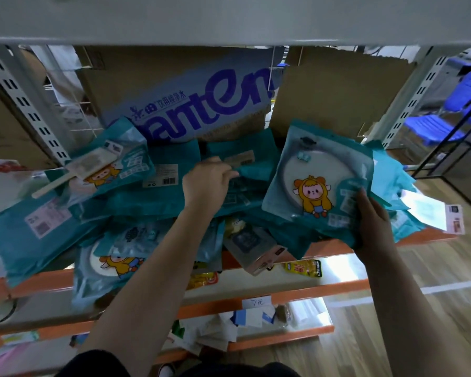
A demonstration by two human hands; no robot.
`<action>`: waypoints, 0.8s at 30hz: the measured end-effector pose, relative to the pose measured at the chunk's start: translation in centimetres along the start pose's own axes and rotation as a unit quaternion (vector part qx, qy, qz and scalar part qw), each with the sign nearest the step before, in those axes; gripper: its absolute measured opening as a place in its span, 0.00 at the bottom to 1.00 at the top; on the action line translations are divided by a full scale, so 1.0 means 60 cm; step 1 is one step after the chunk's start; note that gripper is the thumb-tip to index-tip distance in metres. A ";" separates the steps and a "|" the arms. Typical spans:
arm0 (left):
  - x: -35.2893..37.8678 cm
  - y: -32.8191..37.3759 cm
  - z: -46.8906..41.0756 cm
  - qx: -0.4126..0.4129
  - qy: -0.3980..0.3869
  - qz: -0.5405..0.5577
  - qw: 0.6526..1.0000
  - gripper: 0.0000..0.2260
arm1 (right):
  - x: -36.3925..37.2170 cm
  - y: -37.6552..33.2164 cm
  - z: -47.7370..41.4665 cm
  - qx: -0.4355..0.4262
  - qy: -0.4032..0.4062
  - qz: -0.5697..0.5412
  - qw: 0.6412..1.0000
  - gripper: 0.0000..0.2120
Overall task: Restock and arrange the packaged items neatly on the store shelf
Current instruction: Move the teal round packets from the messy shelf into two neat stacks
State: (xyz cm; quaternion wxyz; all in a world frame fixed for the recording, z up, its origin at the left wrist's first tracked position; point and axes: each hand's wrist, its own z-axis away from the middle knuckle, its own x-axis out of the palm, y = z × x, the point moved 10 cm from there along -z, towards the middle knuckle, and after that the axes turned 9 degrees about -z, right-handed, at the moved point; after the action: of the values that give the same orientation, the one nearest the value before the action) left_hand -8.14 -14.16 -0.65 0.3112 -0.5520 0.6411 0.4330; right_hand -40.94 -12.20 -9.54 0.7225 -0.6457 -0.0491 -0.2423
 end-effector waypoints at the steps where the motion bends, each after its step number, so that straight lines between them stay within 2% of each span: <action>1: -0.013 -0.007 0.004 -0.009 0.022 0.026 0.999 0.16 | 0.005 0.000 -0.001 0.000 -0.007 -0.002 1.000 0.14; 6: -0.090 -0.053 0.032 -0.091 0.139 0.047 0.985 0.17 | 0.048 0.000 -0.004 -0.017 -0.043 0.021 0.999 0.15; 8: -0.107 -0.083 0.051 -0.135 0.163 0.071 0.975 0.16 | 0.073 0.005 -0.004 -0.024 -0.071 0.034 0.997 0.13; 10: -0.107 -0.114 0.072 -0.176 0.152 0.089 0.968 0.18 | 0.100 0.015 -0.002 -0.019 -0.095 0.033 0.995 0.10; 16: -0.092 -0.179 0.146 -0.264 0.072 0.040 0.961 0.26 | 0.165 0.046 -0.001 0.009 -0.124 0.026 0.992 0.10; 19: -0.100 -0.175 0.167 -0.239 0.058 -0.015 0.969 0.27 | 0.181 0.054 -0.007 0.019 -0.125 0.030 0.991 0.09; 21: -0.132 -0.168 0.170 -0.209 0.124 -0.026 0.970 0.25 | 0.184 0.060 -0.013 0.031 -0.112 0.028 0.993 0.08; 23: -0.168 -0.162 0.157 -0.164 0.198 -0.021 0.966 0.19 | 0.189 0.065 -0.017 0.040 -0.107 0.033 0.993 0.08; 24: -0.174 -0.163 0.140 -0.145 0.200 -0.031 0.969 0.15 | 0.192 0.067 -0.018 0.042 -0.112 0.042 0.992 0.08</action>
State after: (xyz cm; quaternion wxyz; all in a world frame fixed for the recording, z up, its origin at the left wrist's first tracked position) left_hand 2.79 -2.19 2.79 0.1068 -0.6865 0.6029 0.3922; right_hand -29.45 -16.36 -8.97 0.7488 -0.6390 -0.1126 -0.1353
